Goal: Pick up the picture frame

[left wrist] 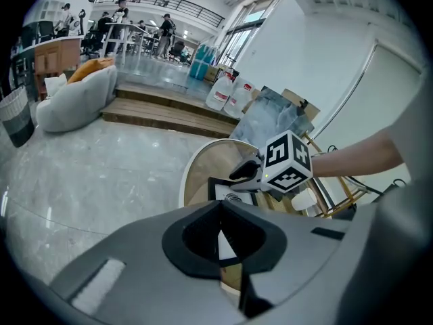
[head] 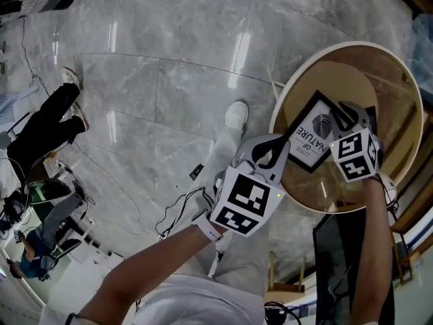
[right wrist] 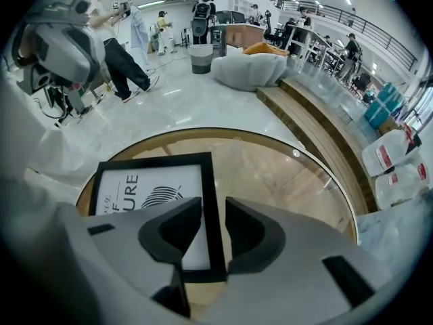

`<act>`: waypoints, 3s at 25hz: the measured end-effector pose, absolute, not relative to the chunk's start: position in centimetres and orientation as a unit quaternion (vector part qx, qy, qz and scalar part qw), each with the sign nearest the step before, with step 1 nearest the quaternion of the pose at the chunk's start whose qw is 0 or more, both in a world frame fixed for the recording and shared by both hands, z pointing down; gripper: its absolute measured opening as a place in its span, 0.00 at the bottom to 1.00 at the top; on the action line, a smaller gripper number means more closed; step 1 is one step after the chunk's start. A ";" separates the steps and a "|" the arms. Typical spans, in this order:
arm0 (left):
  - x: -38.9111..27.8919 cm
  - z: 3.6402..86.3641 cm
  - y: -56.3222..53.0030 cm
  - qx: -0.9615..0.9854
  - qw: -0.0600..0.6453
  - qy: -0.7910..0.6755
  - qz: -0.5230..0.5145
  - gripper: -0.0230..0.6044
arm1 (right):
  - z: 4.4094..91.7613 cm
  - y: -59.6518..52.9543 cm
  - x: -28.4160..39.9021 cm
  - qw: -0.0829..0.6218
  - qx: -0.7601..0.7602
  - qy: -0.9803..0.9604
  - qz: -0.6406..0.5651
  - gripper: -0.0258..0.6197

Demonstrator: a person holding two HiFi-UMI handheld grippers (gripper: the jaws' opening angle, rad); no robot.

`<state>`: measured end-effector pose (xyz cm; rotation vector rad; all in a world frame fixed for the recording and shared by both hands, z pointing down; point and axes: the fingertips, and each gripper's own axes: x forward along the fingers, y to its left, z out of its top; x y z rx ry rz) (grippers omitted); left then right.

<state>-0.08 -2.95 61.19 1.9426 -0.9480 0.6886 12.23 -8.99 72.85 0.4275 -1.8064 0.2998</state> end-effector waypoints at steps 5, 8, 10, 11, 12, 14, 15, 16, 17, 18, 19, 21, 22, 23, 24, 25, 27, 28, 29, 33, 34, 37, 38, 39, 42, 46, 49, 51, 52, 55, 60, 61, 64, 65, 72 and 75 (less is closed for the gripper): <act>0.0 61.1 -2.6 0.779 0.420 -0.373 0.279 0.04 | 73.5 -8.8 12.2 0.598 0.156 -0.777 0.118 0.19; 0.0 61.0 -2.4 0.778 0.420 -0.374 0.280 0.04 | 73.7 -8.2 11.6 0.603 0.134 -0.778 0.115 0.13; 0.2 60.9 -2.4 0.778 0.420 -0.375 0.279 0.04 | 73.7 -8.2 11.7 0.602 0.133 -0.777 0.128 0.13; 0.4 60.8 -2.4 0.779 0.419 -0.374 0.278 0.04 | 73.7 -8.2 11.8 0.603 0.134 -0.775 0.136 0.13; 0.5 60.7 -2.3 0.780 0.419 -0.373 0.278 0.04 | 73.7 -8.2 11.9 0.605 0.135 -0.772 0.143 0.13; 0.7 60.6 -2.2 0.781 0.418 -0.371 0.279 0.04 | 73.9 -8.2 11.9 0.609 0.135 -0.766 0.155 0.13; 0.7 60.5 -2.2 0.781 0.417 -0.371 0.279 0.04 | 73.9 -8.3 11.9 0.612 0.135 -0.764 0.156 0.14; 0.7 60.5 -2.2 0.781 0.416 -0.372 0.280 0.04 | 73.9 -8.4 11.9 0.615 0.133 -0.762 0.154 0.15; 0.7 60.4 -2.2 0.782 0.415 -0.372 0.280 0.04 | 73.9 -8.5 11.9 0.617 0.132 -0.761 0.150 0.15; 0.7 60.3 -2.2 0.782 0.413 -0.373 0.280 0.04 | 73.8 -8.6 12.0 0.618 0.133 -0.762 0.145 0.13; 0.6 60.2 -2.1 0.783 0.412 -0.374 0.279 0.04 | 73.7 -8.7 12.0 0.618 0.133 -0.762 0.140 0.13; 0.5 59.9 -1.8 0.783 0.410 -0.375 0.280 0.04 | 73.6 -8.5 12.1 0.621 0.136 -0.760 0.132 0.12; 0.4 59.9 -1.7 0.782 0.409 -0.377 0.280 0.04 | 73.6 -8.4 12.1 0.623 0.138 -0.759 0.130 0.12; 0.3 59.8 -1.5 0.782 0.408 -0.378 0.281 0.04 | 73.6 -8.3 12.1 0.623 0.140 -0.759 0.129 0.12; 0.2 59.8 -1.5 0.782 0.407 -0.379 0.282 0.04 | 73.6 -8.2 12.2 0.623 0.144 -0.758 0.130 0.12; 0.1 59.7 -1.4 0.782 0.405 -0.380 0.282 0.04 | 73.6 -8.2 12.4 0.622 0.148 -0.758 0.131 0.12; -0.2 59.6 -1.5 0.783 0.402 -0.381 0.282 0.04 | 73.2 -8.0 12.9 0.618 0.162 -0.757 0.136 0.12; -0.3 59.5 -1.4 0.784 0.401 -0.381 0.283 0.04 | 73.0 -7.9 13.1 0.615 0.171 -0.757 0.141 0.12; -0.4 59.4 -1.3 0.784 0.399 -0.382 0.283 0.04 | 72.6 -7.7 13.4 0.610 0.181 -0.757 0.147 0.12; -0.5 58.2 -0.6 0.789 0.388 -0.383 0.284 0.04 | 70.5 -7.0 14.7 0.580 0.244 -0.758 0.171 0.12; -0.5 57.8 -0.4 0.791 0.384 -0.382 0.285 0.04 | 69.8 -6.8 14.9 0.570 0.261 -0.758 0.177 0.12; -0.2 56.3 0.1 0.797 0.373 -0.379 0.286 0.04 | 67.3 -6.4 15.2 0.537 0.311 -0.759 0.196 0.12; 0.0 55.7 0.3 0.799 0.369 -0.378 0.286 0.04 | 66.3 -6.2 15.3 0.526 0.326 -0.760 0.200 0.12; 0.1 55.1 0.5 0.801 0.365 -0.378 0.287 0.04 | 65.3 -6.0 15.4 0.516 0.341 -0.759 0.202 0.12; 0.6 53.0 1.0 0.807 0.351 -0.379 0.286 0.04 | 62.0 -5.2 15.8 0.484 0.383 -0.758 0.208 0.12; 1.6 49.1 1.3 0.815 0.336 -0.385 0.275 0.04 | 57.0 -4.2 16.5 0.441 0.431 -0.758 0.212 0.12; 2.3 45.8 1.9 0.819 0.329 -0.389 0.264 0.04 | 52.8 -3.2 17.4 0.415 0.468 -0.751 0.211 0.12; 2.5 43.3 2.3 0.823 0.325 -0.391 0.255 0.04 | 49.7 -2.5 18.0 0.397 0.492 -0.747 0.207 0.12; 2.5 42.1 2.6 0.824 0.322 -0.392 0.251 0.04 | 48.2 -2.2 18.2 0.389 0.502 -0.745 0.205 0.12; 3.1 38.6 3.5 0.828 0.317 -0.394 0.242 0.04 | 43.7 -1.1 19.3 0.369 0.530 -0.738 0.194 0.12; 4.4 33.2 4.8 0.842 0.295 -0.387 0.235 0.04 | 37.0 0.5 21.1 0.334 0.570 -0.729 0.179 0.12; 4.4 32.3 5.0 0.845 0.289 -0.386 0.232 0.04 | 35.8 0.9 21.4 0.328 0.579 -0.725 0.177 0.12; 4.7 29.5 5.6 0.851 0.279 -0.385 0.223 0.04 | 32.3 2.2 22.1 0.299 0.606 -0.716 0.175 0.12; 4.9 28.5 5.8 0.853 0.277 -0.385 0.219 0.04 | 31.1 2.7 22.4 0.288 0.615 -0.712 0.176 0.12; 6.7 22.0 7.2 0.877 0.242 -0.367 0.195 0.04 | 22.7 6.0 25.5 0.197 0.693 -0.671 0.173 0.12; 7.0 20.4 8.0 0.882 0.235 -0.363 0.189 0.04 | 20.3 7.5 26.3 0.165 0.719 -0.653 0.172 0.12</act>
